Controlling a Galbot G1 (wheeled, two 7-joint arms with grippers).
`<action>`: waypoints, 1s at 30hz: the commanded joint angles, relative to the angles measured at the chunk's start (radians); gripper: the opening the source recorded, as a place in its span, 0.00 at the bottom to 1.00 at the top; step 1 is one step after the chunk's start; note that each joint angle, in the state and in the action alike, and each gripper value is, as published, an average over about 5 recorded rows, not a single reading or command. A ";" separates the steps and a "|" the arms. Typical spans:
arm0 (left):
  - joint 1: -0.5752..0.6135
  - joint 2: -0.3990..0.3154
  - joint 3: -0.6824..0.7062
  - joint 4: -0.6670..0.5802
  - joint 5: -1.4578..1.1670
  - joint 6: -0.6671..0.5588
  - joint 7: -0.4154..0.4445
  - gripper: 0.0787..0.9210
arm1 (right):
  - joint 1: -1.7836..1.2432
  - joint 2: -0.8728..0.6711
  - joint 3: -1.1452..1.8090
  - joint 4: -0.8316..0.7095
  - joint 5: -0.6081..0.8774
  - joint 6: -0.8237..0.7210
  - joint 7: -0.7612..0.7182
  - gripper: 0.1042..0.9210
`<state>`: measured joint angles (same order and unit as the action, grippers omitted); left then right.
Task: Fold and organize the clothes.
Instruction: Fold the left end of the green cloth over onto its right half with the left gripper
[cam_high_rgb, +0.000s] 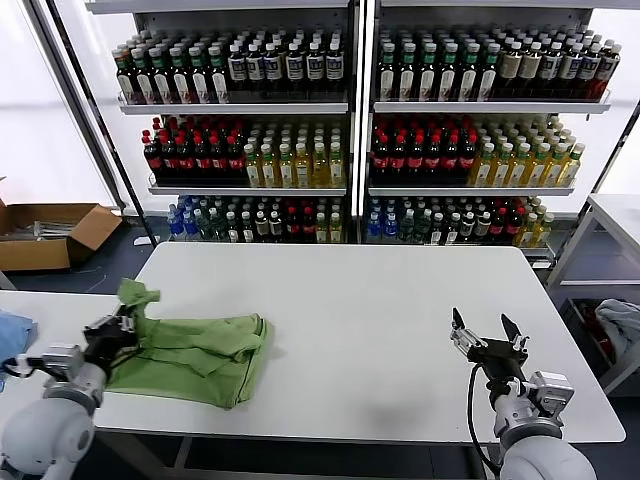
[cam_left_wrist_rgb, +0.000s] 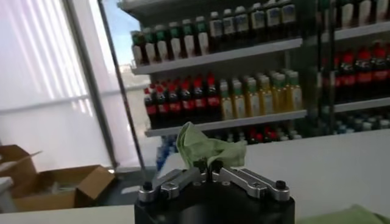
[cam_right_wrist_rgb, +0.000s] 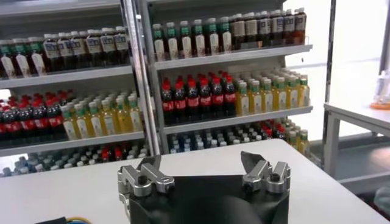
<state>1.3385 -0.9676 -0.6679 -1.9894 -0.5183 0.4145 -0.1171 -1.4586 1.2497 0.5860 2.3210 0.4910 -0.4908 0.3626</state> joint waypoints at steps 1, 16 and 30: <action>-0.078 -0.132 0.307 -0.019 0.078 0.014 -0.019 0.02 | -0.059 0.034 0.024 0.023 -0.021 0.003 0.001 0.88; -0.102 -0.199 0.391 0.086 0.164 0.008 0.027 0.02 | -0.089 0.069 0.016 0.010 -0.055 0.018 -0.005 0.88; -0.088 -0.348 0.429 0.204 0.228 -0.101 0.069 0.27 | -0.079 0.049 -0.001 -0.024 -0.049 0.033 -0.013 0.88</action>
<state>1.2518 -1.2211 -0.2750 -1.8555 -0.3311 0.3732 -0.0683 -1.5366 1.2962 0.5881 2.3050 0.4441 -0.4603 0.3500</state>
